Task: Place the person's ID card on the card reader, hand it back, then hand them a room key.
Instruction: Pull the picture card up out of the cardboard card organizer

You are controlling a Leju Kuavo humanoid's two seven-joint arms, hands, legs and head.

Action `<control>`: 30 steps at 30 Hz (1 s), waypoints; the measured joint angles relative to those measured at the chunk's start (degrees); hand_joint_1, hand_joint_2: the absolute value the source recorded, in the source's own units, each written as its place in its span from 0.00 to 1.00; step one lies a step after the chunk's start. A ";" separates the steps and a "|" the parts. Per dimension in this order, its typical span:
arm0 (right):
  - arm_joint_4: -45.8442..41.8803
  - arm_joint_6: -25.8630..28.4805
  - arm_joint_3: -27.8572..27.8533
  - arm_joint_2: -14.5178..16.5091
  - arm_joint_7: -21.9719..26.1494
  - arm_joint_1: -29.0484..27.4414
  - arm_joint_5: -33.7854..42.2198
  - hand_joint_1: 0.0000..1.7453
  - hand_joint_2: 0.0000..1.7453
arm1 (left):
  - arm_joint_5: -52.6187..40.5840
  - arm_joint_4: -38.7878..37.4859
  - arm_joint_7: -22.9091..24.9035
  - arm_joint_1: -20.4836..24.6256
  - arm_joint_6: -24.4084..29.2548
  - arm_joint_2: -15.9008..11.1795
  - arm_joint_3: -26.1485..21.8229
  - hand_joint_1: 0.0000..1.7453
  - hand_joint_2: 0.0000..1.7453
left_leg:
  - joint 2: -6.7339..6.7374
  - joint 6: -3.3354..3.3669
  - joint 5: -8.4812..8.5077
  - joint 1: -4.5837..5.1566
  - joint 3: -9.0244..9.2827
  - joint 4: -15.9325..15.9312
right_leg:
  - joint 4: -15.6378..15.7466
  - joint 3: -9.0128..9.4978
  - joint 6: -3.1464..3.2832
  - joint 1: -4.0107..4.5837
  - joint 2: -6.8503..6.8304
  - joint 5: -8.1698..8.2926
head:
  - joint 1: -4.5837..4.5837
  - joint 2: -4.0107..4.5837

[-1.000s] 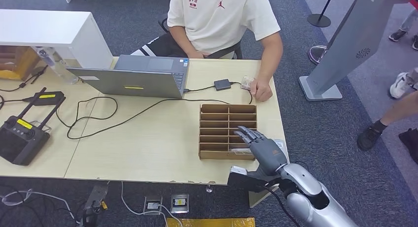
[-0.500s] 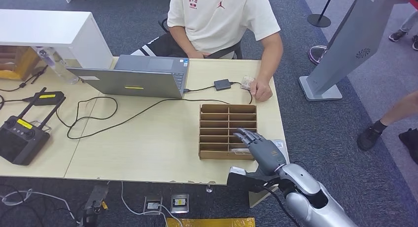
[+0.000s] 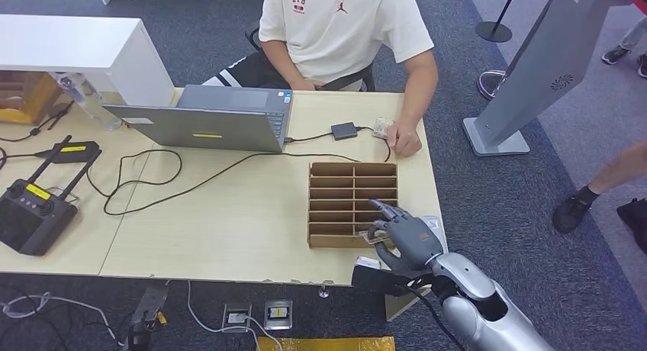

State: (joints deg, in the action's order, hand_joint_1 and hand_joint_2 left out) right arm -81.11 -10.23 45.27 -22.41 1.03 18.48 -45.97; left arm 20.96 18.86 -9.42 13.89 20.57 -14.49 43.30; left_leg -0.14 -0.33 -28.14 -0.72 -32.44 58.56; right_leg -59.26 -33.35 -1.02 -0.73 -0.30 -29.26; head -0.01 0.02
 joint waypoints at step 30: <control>-4.22 10.78 -8.45 1.33 -0.75 8.35 -6.10 1.00 1.00 | -1.15 -0.32 -7.63 -1.30 2.20 0.55 -0.08 0.00 0.00 | 0.03 0.01 0.02 0.01 0.01 0.01 | -0.01 0.01 -0.03 -0.01 0.01 0.03 | 0.00 0.00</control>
State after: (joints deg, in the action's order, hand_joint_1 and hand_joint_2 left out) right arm -85.33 0.55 36.82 -21.08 0.28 26.83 -52.06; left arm 19.81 18.54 -17.05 12.59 22.78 -13.94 43.22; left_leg -0.11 -0.32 -28.12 -0.70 -32.44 58.57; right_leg -59.27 -33.34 -1.05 -0.74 -0.28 -29.23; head -0.01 0.02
